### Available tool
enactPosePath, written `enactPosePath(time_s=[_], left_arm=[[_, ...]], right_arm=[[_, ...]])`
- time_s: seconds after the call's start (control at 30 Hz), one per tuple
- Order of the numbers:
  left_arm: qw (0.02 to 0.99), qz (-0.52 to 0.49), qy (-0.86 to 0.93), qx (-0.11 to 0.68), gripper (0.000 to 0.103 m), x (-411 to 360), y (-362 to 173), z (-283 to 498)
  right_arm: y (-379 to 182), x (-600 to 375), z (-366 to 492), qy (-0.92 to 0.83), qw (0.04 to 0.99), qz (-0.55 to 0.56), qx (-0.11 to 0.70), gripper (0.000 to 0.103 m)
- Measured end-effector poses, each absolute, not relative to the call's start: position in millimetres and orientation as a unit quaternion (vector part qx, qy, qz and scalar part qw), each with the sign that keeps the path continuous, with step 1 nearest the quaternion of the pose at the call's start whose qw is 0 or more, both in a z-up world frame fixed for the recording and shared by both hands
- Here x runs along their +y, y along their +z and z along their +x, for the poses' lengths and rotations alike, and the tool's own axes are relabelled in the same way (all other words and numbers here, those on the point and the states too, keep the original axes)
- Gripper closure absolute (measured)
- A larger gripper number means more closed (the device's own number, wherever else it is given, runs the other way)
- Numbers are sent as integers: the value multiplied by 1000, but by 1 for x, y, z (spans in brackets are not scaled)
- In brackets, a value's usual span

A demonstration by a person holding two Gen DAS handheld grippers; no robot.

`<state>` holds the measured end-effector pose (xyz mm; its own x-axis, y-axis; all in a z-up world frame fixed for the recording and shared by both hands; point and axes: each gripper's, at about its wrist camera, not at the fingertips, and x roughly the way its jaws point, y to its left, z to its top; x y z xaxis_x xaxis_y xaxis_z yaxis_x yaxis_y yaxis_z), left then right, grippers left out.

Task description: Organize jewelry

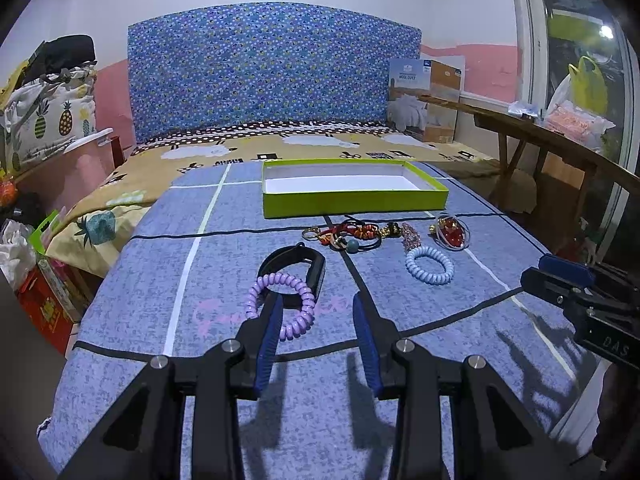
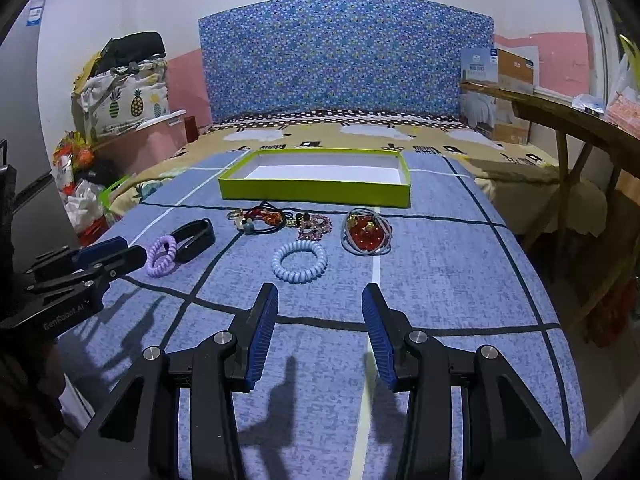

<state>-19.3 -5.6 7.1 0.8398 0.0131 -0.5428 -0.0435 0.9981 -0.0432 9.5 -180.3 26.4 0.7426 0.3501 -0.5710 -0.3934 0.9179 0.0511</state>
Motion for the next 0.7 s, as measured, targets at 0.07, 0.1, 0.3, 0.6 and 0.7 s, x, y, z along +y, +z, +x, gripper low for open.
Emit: enactPosePath(time_s=[0.07, 0.1, 0.3, 0.6, 0.7], left_arm=[[959, -27, 17, 282, 65, -5, 8, -19], [959, -28, 17, 281, 65, -4, 8, -19], [959, -30, 20, 281, 65, -3, 8, -20], [959, -30, 20, 281, 65, -2, 7, -20], [959, -29, 20, 281, 65, -2, 7, -21]], right_arm=[[26, -181, 9, 199, 933, -36, 298, 58], [26, -181, 9, 199, 933, -36, 298, 58], [26, -179, 7, 200, 932, -40, 299, 58], [26, -179, 7, 200, 932, -40, 301, 58], [26, -178, 7, 200, 931, -40, 302, 58]])
